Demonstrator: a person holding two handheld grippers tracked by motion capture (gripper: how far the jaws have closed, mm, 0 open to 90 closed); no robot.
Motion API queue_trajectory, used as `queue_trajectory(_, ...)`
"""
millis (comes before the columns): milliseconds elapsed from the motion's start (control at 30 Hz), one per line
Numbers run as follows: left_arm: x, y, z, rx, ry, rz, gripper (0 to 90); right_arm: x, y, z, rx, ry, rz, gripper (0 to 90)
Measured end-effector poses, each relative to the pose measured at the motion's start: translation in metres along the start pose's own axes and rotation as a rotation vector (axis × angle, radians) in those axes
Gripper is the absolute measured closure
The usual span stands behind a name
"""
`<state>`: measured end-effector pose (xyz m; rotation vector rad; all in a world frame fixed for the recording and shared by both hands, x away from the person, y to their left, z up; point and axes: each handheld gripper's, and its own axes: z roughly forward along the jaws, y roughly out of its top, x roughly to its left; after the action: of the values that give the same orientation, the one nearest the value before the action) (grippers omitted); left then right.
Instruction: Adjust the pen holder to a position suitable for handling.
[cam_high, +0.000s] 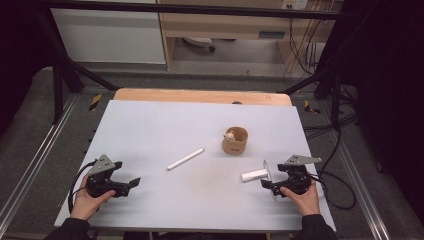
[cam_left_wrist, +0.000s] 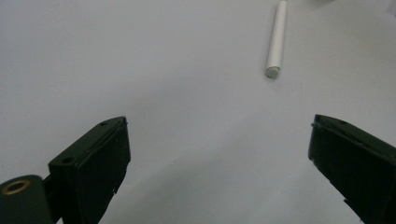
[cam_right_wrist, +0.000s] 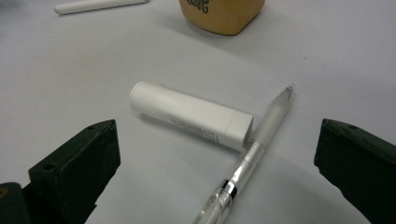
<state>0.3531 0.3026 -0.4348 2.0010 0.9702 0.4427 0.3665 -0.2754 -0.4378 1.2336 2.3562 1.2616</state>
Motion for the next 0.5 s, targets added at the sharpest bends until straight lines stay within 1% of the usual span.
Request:
queue_trajectory(167, 0.0001, -0.0002, -0.0007, -0.004, 0.005, -0.004, 5.8, 0.0001, 0.0006, -0.0007, 0.000, -0.001, 0.004, 0.8)
queue_trajectory(367, 0.0000, -0.0006, -0.0006, -0.002, 0.004, -0.001, 6.1, 0.0018, 0.0042, -0.0012, -0.003, -0.015, -0.012, 0.8)
queue_trajectory(433, 0.0000, -0.0003, -0.0006, -0.004, 0.007, -0.001, 6.1, 0.0041, 0.0062, -0.0009, -0.010, -0.014, -0.009, 0.8)
queue_trajectory(500, -0.0002, -0.0002, -0.0006, -0.007, 0.005, -0.003, 6.3, 0.0059, 0.0084, -0.0002, -0.010, -0.018, -0.022, 0.8)
